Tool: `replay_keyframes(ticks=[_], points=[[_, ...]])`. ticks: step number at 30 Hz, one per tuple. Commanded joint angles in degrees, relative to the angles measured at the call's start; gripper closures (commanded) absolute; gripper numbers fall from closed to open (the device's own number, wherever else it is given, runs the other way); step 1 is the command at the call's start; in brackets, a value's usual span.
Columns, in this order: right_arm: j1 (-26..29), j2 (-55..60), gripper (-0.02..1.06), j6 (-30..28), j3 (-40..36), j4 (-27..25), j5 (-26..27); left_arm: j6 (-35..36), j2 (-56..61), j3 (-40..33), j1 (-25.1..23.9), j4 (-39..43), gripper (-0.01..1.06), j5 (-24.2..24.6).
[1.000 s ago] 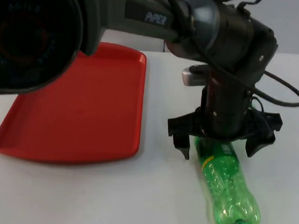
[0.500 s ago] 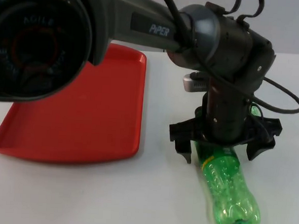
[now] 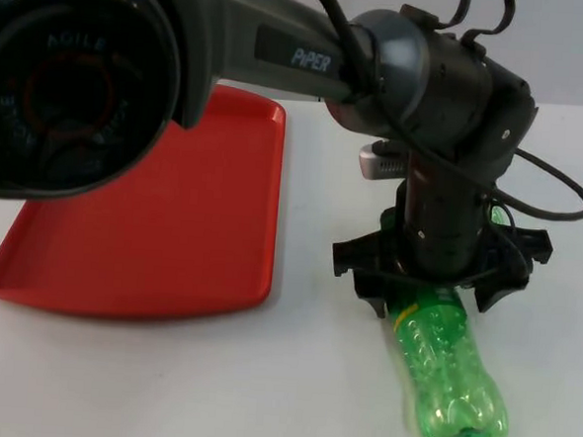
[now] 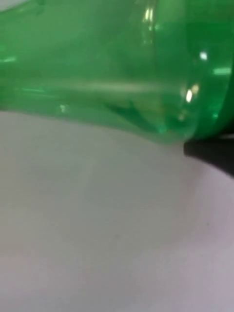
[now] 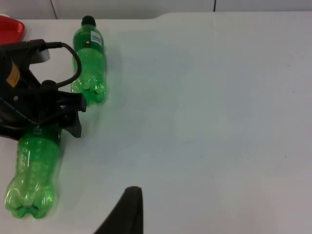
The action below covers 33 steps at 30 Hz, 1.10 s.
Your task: Place the bottle upright on the tray.
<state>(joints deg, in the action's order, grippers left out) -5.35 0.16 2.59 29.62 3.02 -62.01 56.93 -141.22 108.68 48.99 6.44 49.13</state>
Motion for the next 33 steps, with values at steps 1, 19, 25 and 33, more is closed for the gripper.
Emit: replay_keyframes(ticks=[1, 19, 25, 33], points=[[0.42, -0.16, -0.01, 0.03, -0.13, -0.31, 0.16, 0.54, 0.09, 0.32, 0.29, 0.03, 0.31, -0.3], [0.42, -0.16, -0.01, 0.03, -0.13, -0.31, 0.16, 0.31, 1.18, 0.32, 0.29, -1.05, 1.05, 1.47], [0.42, -0.16, -0.01, 0.03, -0.13, -0.31, 0.16, -1.17, 5.12, 0.32, 0.29, 1.27, 1.05, 1.36], [0.42, -0.16, -0.01, 0.03, -0.13, -0.31, 0.16, -1.17, 13.07, 0.32, 0.29, 8.77, 1.05, 0.92]])
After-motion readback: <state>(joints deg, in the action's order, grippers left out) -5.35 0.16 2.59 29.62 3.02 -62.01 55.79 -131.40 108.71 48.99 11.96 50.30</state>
